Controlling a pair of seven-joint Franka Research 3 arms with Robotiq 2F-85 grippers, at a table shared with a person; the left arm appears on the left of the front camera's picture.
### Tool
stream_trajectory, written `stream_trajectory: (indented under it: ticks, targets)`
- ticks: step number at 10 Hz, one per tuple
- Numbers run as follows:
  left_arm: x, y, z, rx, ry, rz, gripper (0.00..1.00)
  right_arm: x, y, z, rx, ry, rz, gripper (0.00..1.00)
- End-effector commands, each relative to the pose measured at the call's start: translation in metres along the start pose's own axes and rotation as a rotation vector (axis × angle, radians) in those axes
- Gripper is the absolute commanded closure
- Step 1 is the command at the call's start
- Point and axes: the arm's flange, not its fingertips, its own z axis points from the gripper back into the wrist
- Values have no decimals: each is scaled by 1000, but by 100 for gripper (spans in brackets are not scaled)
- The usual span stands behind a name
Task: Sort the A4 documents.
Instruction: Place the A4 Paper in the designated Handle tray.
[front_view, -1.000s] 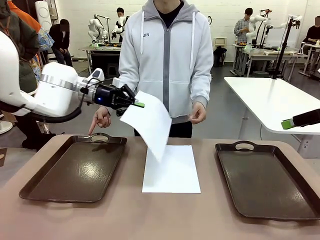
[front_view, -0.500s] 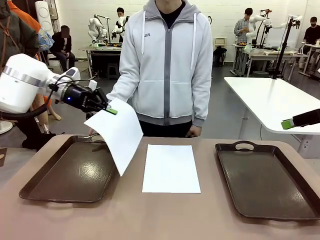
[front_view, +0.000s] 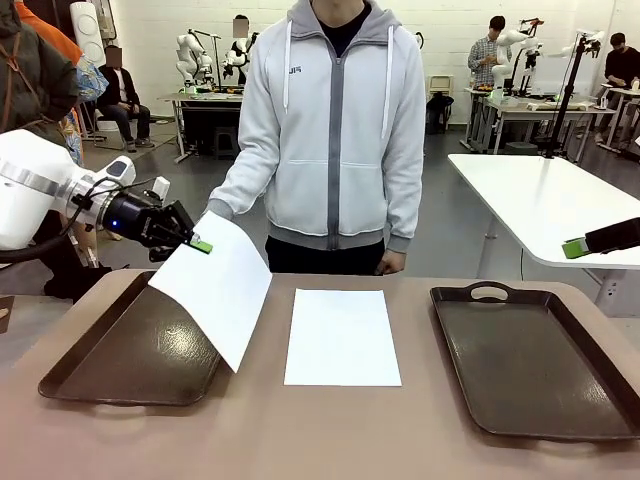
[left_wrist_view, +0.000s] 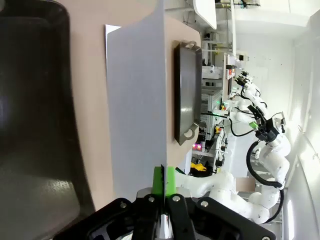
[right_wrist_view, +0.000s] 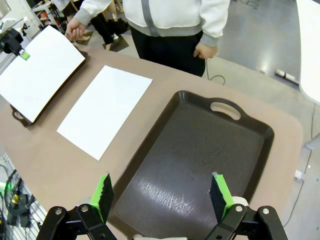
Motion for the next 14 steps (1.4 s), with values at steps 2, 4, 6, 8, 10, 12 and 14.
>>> stream_trajectory:
  ticks: [2,4,6,8,10,12,14]
  targets:
    - [-1,20,10,80,-5,10,99,-1,-2,-2,15,-4,-7,0]
    - [1,31,18,171,7,47,99,-1,-2,-2,15,-4,-7,0]
    - [3,46,27,290,-7,99,99,-1,-2,-2,15,-4,-7,0]
    - [7,51,34,375,-3,116,99,-1,-2,-2,15,-4,-7,0]
    - [10,57,35,411,8,125,99,-1,-2,-2,15,-4,-7,0]
    - [15,67,39,469,32,151,99,-1,-2,-2,15,-4,-7,0]
    - [27,72,34,510,60,153,99,-1,-2,-2,15,-4,-7,0]
